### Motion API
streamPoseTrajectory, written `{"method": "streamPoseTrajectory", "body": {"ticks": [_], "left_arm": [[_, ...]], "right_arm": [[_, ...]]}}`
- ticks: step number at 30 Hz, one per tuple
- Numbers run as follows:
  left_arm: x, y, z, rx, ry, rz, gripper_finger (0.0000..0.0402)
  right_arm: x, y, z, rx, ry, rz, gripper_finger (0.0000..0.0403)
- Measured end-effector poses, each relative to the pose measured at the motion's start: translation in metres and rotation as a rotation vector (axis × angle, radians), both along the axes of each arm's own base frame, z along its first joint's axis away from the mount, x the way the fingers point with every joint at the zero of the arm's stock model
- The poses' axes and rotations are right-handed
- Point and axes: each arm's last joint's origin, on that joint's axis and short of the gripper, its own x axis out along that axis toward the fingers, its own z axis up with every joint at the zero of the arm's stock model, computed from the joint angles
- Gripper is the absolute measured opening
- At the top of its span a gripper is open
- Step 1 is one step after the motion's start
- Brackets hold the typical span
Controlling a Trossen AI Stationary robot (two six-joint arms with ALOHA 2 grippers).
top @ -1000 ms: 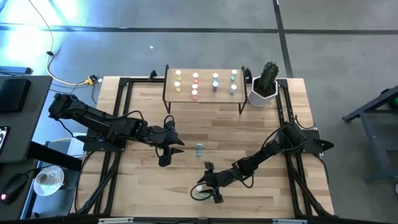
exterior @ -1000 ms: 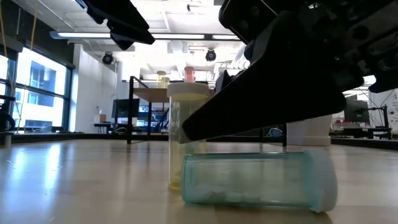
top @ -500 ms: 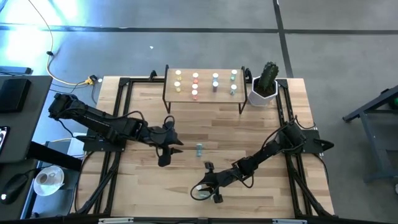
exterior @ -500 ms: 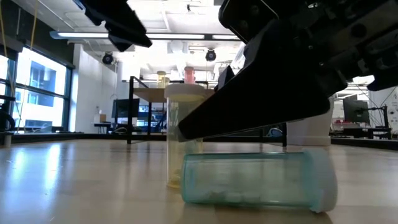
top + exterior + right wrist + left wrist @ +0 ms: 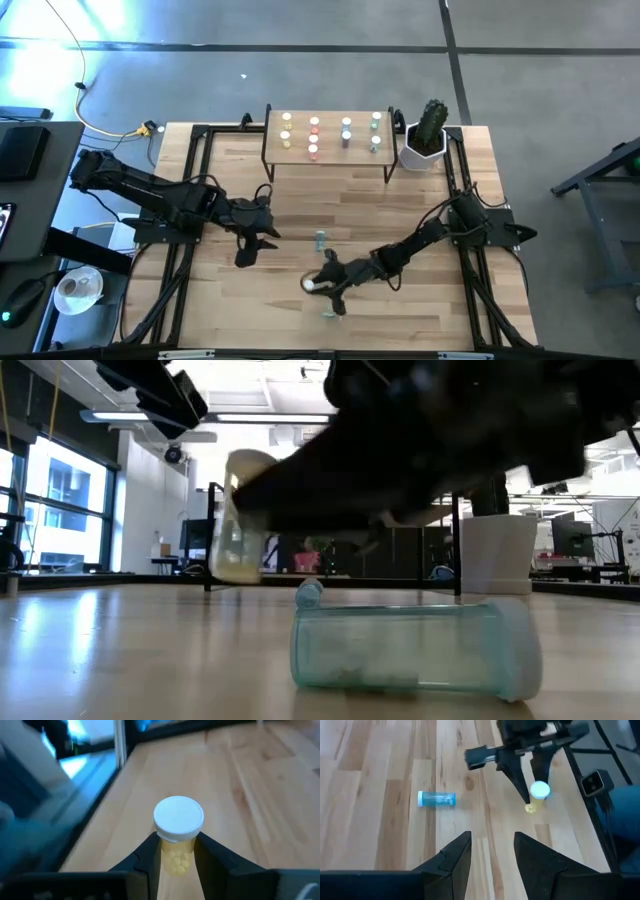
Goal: Pick and place medicine bottles onto shelf by color
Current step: Put the yellow pill bottle on the shelf aligned with the other yellow pill bottles
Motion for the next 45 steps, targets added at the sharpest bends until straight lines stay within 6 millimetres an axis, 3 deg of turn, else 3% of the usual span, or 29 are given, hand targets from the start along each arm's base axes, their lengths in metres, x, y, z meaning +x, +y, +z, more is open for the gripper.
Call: {"method": "streamPoseTrajectory", "body": {"ticks": [8,13,19,29,39,45], "left_arm": [[-0.014,0.002,0.009,0.074,-0.019,-0.075,0.0140],[-0.017,0.002,0.009,0.097,-0.005,-0.097,0.0140],[-0.021,0.003,0.005,0.079,0.054,-0.075,0.0140],[-0.019,0.003,0.004,0.035,0.064,-0.029,0.0145],[-0.017,0.002,0.005,0.030,0.039,-0.026,0.0200],[-0.011,0.002,0.000,0.016,0.066,-0.004,0.0209]], "right_arm": [[0.039,-0.036,0.027,0.228,-0.001,-0.050,0.0092],[0.068,-0.057,0.050,0.174,0.120,-0.028,0.0092],[0.085,-0.080,0.072,0.083,0.213,-0.060,0.0092],[0.093,-0.095,0.084,0.005,0.233,-0.061,0.0092],[0.095,-0.107,0.085,0.037,0.234,-0.103,0.0092],[0.096,-0.107,0.088,0.042,0.203,-0.101,0.0092]]}}
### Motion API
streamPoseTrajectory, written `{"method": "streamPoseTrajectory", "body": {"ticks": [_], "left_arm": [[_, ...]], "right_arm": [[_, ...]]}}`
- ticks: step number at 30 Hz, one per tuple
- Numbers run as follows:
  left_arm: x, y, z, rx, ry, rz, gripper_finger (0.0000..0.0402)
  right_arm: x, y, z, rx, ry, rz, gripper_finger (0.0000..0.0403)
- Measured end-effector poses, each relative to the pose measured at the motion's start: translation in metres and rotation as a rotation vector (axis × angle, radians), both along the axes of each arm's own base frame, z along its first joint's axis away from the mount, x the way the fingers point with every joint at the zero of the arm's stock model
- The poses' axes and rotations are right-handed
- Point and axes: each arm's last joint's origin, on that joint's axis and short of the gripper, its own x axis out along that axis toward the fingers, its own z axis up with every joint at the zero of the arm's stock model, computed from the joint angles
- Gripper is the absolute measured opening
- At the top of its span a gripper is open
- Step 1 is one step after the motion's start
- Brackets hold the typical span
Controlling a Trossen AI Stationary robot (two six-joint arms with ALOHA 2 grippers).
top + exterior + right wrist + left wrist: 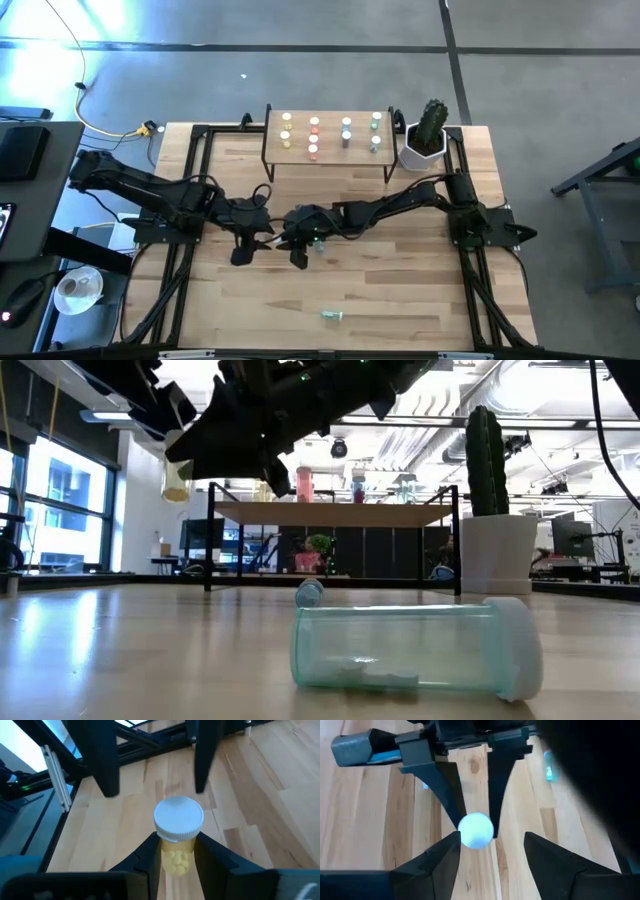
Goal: Pick and place medicine bottles onto shelf by color
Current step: Put the yellow pill bottle on the shelf aligned with the other yellow pill bottles
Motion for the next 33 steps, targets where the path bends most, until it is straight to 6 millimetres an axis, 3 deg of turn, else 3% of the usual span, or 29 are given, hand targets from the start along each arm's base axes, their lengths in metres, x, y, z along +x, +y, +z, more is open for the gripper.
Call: {"method": "streamPoseTrajectory", "body": {"ticks": [27,33], "left_arm": [[0.015,0.015,-0.013,-0.072,0.046,0.018,0.0209],[0.015,0.014,-0.013,-0.090,0.048,0.002,0.0188]], "right_arm": [[0.001,0.000,0.002,0.003,-0.022,-0.001,0.0092],[0.001,0.000,0.002,0.002,-0.025,0.000,0.0092]]}}
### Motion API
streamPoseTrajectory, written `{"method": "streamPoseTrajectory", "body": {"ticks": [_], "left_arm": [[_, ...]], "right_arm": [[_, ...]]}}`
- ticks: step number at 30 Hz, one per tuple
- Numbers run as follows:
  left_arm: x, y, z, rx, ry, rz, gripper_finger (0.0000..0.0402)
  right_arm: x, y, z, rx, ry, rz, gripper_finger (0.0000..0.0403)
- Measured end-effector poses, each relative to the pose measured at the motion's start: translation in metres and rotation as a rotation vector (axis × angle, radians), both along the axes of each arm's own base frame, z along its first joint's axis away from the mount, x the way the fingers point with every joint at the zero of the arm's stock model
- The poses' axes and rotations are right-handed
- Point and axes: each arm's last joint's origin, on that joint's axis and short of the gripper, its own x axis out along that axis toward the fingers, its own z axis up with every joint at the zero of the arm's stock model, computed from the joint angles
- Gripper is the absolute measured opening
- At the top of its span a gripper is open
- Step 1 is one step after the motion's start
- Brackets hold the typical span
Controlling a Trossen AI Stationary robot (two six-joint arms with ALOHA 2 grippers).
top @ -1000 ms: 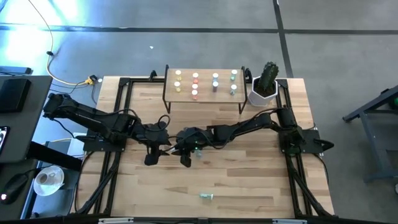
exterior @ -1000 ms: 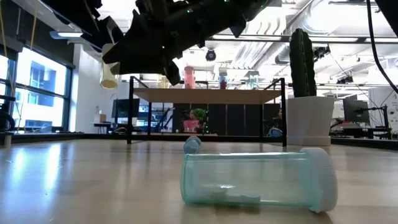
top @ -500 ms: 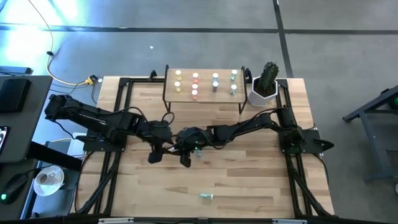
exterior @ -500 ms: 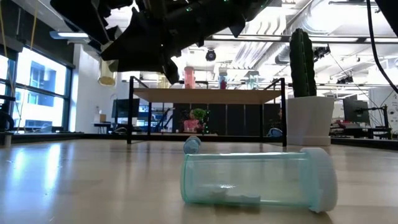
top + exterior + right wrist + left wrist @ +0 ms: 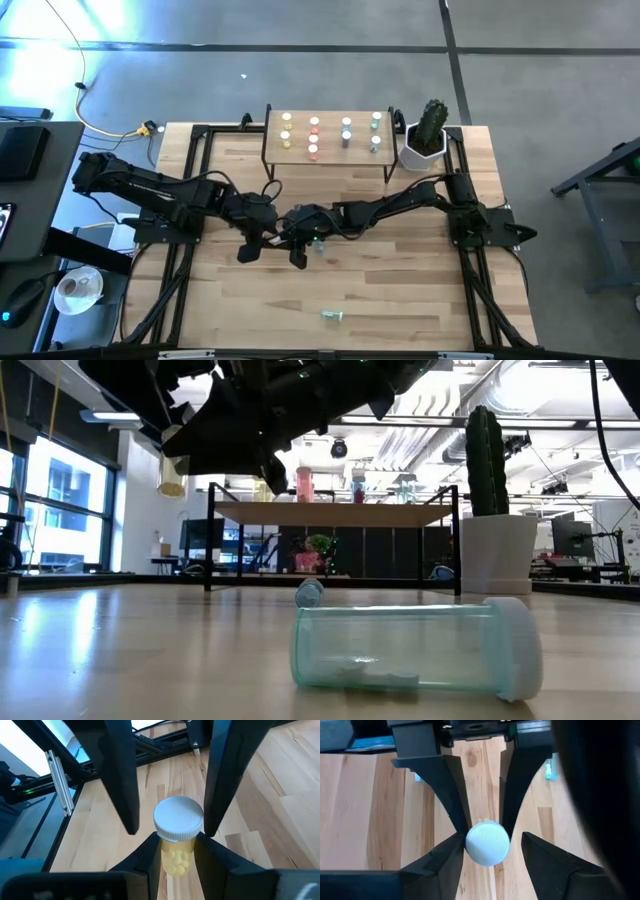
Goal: Pick and place medicine bottles onto shelf by color
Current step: Put the yellow pill bottle on the shelf aligned with the other yellow pill bottles
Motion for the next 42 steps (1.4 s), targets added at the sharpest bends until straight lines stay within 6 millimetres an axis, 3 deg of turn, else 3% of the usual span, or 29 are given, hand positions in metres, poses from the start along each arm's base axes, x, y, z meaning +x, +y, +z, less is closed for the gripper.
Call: {"method": "streamPoseTrajectory", "body": {"ticks": [13,24,32,42], "left_arm": [[0.000,0.000,0.000,0.009,-0.002,-0.002,0.0109],[0.000,0.000,0.000,0.009,-0.002,-0.003,0.0113],[0.000,0.001,0.000,0.044,-0.004,0.026,0.0111],[0.000,0.008,0.001,0.061,-0.010,0.065,0.0112]], "right_arm": [[0.000,0.000,0.000,-0.005,-0.005,0.003,0.0092],[0.000,0.000,0.000,-0.004,-0.005,0.003,0.0095],[0.000,-0.002,0.000,-0.002,0.005,-0.002,0.0154],[-0.014,-0.017,0.029,-0.028,0.027,0.025,0.0178]]}}
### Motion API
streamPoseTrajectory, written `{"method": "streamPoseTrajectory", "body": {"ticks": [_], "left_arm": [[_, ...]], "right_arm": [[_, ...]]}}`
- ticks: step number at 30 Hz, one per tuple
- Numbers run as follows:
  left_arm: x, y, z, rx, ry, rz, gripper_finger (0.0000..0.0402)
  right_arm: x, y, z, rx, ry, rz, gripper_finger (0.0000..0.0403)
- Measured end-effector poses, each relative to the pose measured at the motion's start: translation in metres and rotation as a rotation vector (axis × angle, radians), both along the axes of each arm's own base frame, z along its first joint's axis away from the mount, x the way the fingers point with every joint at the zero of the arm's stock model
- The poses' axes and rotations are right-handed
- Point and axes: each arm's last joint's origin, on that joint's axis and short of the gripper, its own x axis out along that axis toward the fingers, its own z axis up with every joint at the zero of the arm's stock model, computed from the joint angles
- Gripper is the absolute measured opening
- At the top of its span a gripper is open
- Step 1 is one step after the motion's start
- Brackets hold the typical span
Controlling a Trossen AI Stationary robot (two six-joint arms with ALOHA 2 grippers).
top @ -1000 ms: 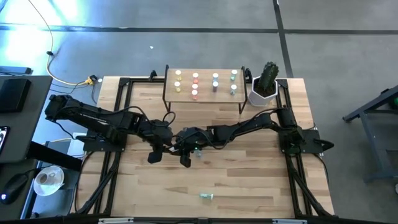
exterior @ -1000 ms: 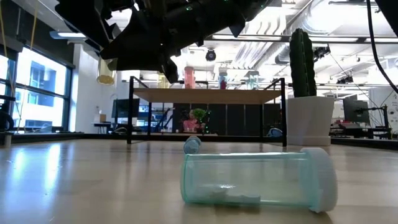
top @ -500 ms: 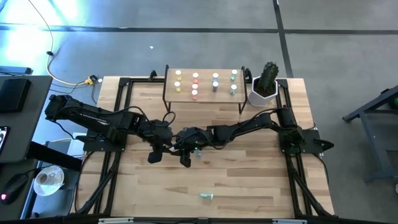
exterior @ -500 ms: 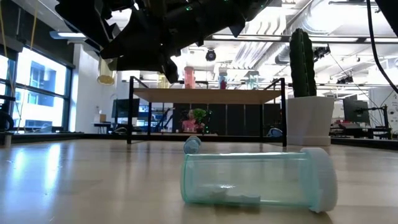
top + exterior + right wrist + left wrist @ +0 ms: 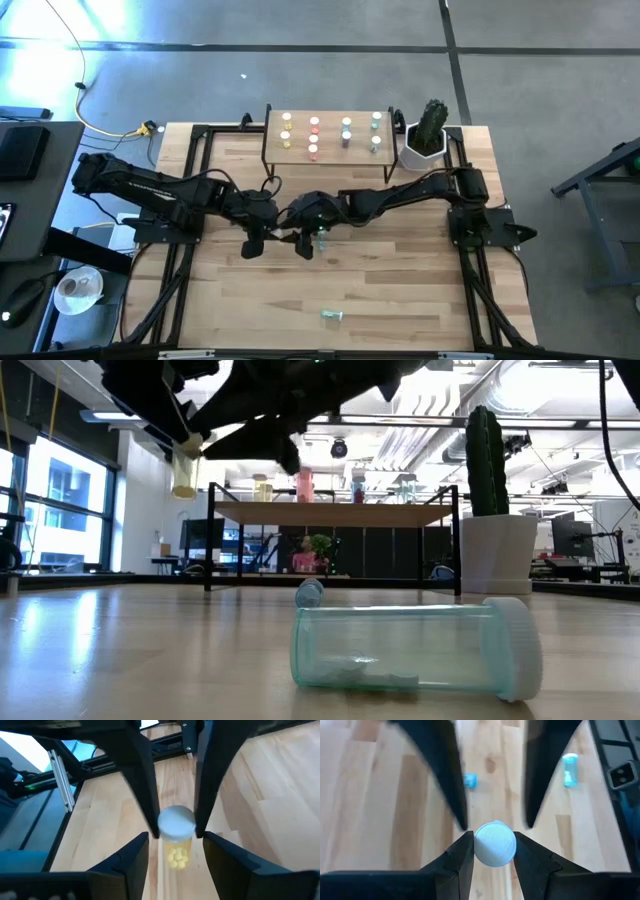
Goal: Pick and place medicine bottles onto shelf by color
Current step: Put the yellow pill bottle on the shelf aligned with the other yellow pill bottles
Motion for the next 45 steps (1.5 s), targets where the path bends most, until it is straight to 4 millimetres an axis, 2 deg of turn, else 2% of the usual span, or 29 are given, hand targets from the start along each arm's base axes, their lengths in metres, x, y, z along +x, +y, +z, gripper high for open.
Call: {"method": "streamPoseTrajectory", "body": {"ticks": [7,11,17,25,32,37,39,45], "left_arm": [[0.000,0.018,0.008,0.030,0.009,0.046,0.0112],[0.001,0.031,0.021,0.082,-0.013,0.073,0.0112],[-0.001,0.059,0.043,0.238,-0.022,0.185,0.0112],[-0.011,0.100,0.070,0.364,-0.037,0.306,0.0112],[-0.025,0.125,0.098,0.407,-0.060,0.390,0.0113],[-0.024,0.136,0.110,0.401,-0.062,0.410,0.0113],[-0.021,0.140,0.110,0.369,-0.055,0.392,0.0113],[-0.007,0.150,0.089,0.316,0.045,0.367,0.0113]], "right_arm": [[-0.018,-0.006,0.024,-0.038,0.049,0.007,0.0179],[-0.033,-0.013,0.044,-0.081,0.065,-0.011,0.0179],[-0.053,-0.026,0.069,-0.193,0.070,-0.098,0.0179],[-0.075,-0.045,0.098,-0.251,0.047,-0.180,0.0179],[-0.085,-0.056,0.108,-0.259,0.051,-0.229,0.0179],[-0.085,-0.060,0.107,-0.259,0.060,-0.239,0.0179],[-0.086,-0.061,0.106,-0.260,0.072,-0.239,0.0179],[-0.086,-0.061,0.106,-0.260,0.079,-0.238,0.0179]]}}
